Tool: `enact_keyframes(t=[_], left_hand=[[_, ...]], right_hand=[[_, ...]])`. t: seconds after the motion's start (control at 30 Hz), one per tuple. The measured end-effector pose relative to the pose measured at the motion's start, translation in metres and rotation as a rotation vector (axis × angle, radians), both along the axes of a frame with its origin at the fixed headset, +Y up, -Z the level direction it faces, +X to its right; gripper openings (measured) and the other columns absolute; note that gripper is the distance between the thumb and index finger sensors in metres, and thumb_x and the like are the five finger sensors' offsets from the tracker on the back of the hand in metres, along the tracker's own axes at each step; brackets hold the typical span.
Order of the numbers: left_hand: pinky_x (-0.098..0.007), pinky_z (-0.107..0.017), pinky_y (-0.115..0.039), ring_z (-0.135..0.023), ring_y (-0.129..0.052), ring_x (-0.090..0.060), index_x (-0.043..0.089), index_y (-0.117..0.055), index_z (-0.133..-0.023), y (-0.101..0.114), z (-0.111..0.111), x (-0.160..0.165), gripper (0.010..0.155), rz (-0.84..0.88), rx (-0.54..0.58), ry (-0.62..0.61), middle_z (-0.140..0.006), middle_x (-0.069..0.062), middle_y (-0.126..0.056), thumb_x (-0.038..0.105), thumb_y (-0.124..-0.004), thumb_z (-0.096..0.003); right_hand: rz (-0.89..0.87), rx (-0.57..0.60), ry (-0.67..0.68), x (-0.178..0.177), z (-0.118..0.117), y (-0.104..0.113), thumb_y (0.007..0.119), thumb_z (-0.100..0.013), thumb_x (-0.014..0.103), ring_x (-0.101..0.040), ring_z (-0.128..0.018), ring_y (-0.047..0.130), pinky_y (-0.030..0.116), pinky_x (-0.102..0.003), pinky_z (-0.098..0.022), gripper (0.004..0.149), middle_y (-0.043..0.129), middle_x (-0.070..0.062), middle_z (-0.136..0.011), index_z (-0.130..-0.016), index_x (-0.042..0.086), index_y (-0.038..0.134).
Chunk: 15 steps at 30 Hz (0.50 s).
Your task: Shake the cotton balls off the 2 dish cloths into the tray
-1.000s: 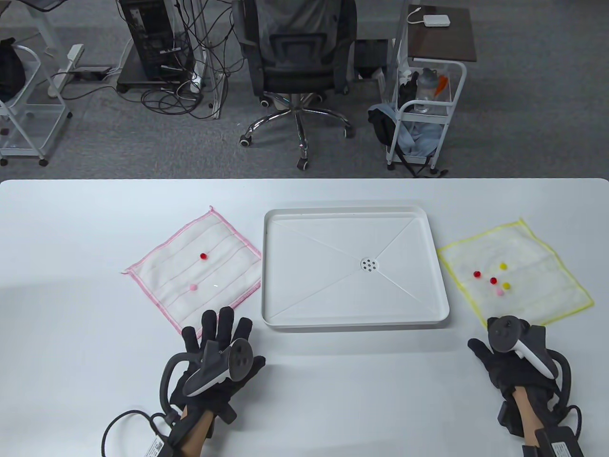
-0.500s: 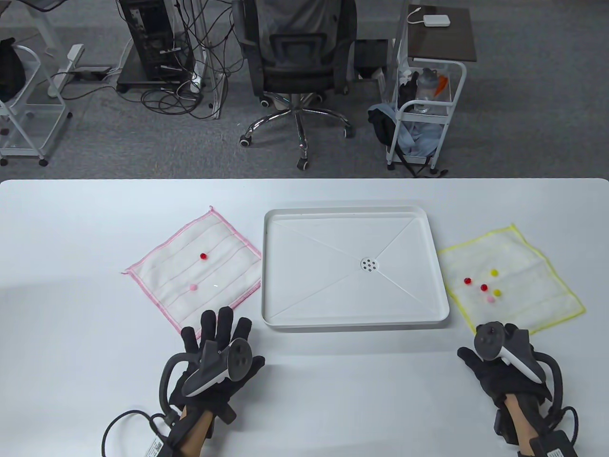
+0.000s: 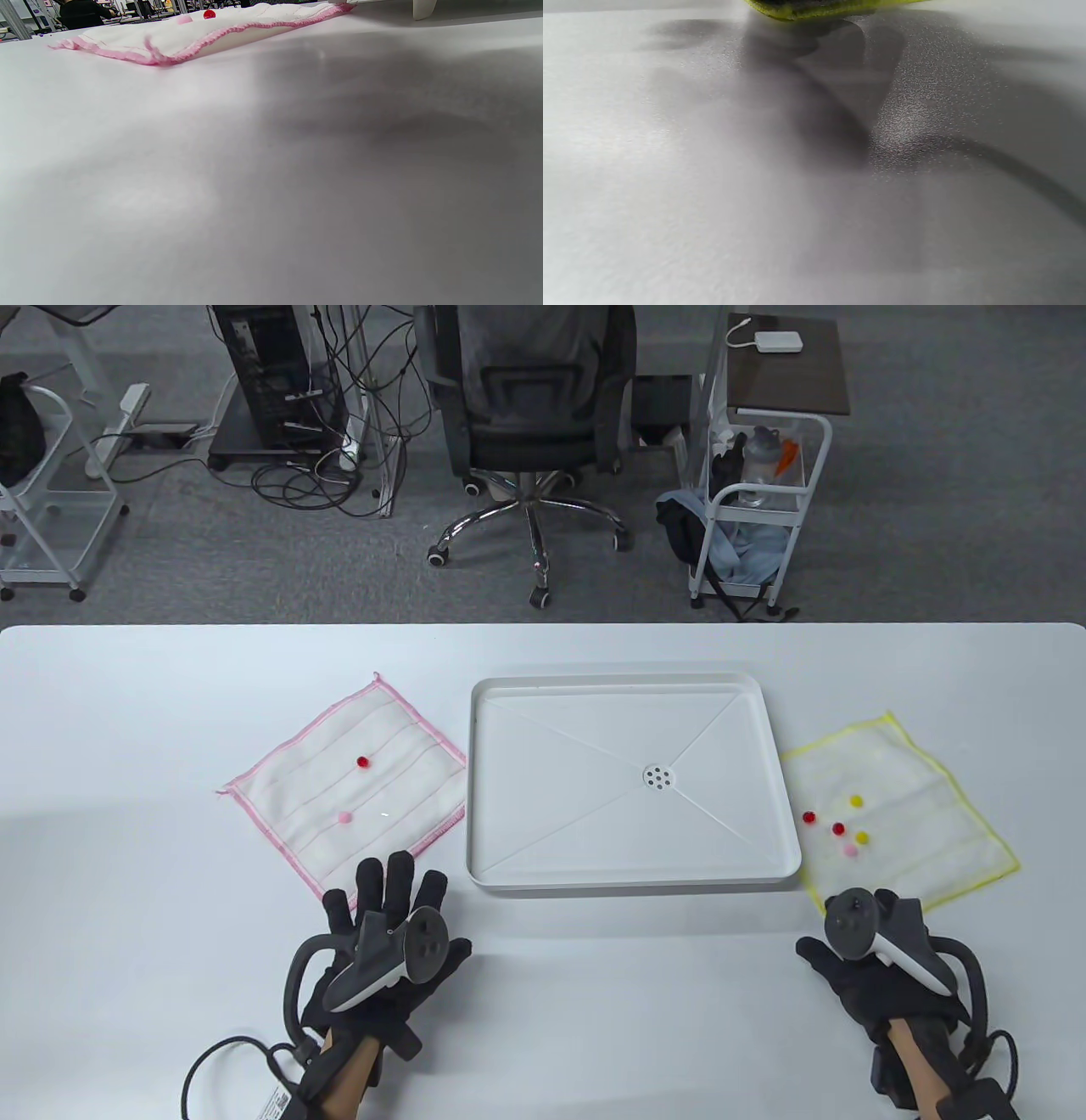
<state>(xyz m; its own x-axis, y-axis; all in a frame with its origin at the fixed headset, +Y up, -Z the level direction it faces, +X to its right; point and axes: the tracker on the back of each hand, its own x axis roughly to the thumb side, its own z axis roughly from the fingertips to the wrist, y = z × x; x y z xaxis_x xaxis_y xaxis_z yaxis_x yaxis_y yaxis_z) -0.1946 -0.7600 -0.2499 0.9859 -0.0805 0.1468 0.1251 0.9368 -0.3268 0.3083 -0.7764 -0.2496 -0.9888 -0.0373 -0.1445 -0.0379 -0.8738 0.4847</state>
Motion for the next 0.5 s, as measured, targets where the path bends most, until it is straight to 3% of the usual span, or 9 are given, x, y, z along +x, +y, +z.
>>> enact_keyframes(t=[0.5], left_hand=[[-0.068,-0.074,-0.014,-0.104,0.008,-0.038,0.039,0.002,-0.11,0.0002,-0.0001,0.0005,0.08,0.014,0.019,-0.003,-0.113,-0.005,0.017,0.076,-0.032,-0.048]], right_hand=[[-0.029,0.024,0.032,-0.0052,0.0037,0.0049,0.049,-0.05,0.06,-0.031,-0.106,0.015,0.026,-0.056,-0.077,0.071,0.031,-0.004,-0.118,-0.109,0.021,0.041]])
